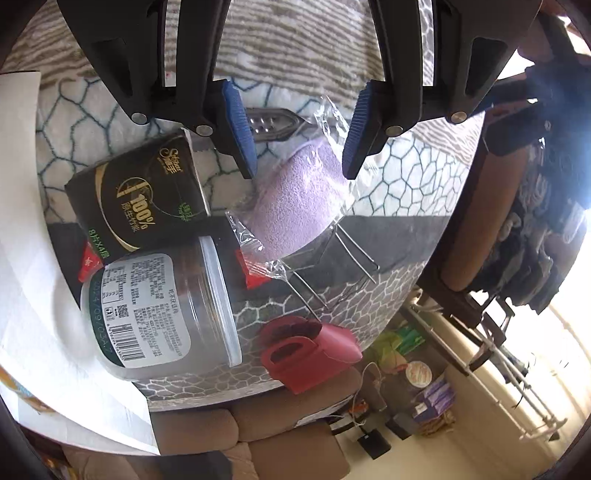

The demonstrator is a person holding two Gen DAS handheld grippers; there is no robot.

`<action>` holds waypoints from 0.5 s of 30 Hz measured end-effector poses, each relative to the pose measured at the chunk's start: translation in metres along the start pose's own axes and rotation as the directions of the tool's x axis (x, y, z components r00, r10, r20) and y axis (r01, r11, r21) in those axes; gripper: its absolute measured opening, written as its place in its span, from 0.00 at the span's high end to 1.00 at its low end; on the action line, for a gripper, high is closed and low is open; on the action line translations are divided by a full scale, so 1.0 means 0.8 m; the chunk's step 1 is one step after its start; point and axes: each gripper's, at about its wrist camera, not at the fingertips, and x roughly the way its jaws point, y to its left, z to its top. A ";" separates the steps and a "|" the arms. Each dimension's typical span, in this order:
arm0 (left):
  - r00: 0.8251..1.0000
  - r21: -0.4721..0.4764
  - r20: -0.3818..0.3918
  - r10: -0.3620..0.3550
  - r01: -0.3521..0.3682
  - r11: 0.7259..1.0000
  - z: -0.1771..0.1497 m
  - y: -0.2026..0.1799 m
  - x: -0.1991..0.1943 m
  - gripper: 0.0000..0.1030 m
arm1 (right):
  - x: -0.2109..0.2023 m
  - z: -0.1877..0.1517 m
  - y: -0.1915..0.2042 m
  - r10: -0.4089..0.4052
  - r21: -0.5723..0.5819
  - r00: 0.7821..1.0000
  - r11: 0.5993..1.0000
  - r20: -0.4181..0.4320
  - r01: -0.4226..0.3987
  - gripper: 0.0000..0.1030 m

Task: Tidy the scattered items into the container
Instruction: 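Close the right tool on the bagged purple sponge and lift it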

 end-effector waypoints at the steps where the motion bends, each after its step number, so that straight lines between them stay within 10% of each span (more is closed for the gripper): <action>1: 1.000 -0.004 0.000 -0.002 0.002 1.000 0.001 0.001 -0.001 0.00 | 0.005 0.003 -0.002 0.005 0.022 1.000 1.000 -0.001 -0.005 0.49; 8: 1.000 -0.036 0.000 -0.023 0.023 0.999 0.004 0.010 -0.002 0.00 | 0.012 0.002 -0.023 0.121 0.164 0.991 0.978 0.050 -0.128 0.86; 15: 0.972 -0.174 -0.038 -0.230 0.220 0.960 0.000 0.027 0.011 0.00 | -0.024 -0.008 -0.015 0.252 0.174 0.966 0.950 0.061 -0.259 0.88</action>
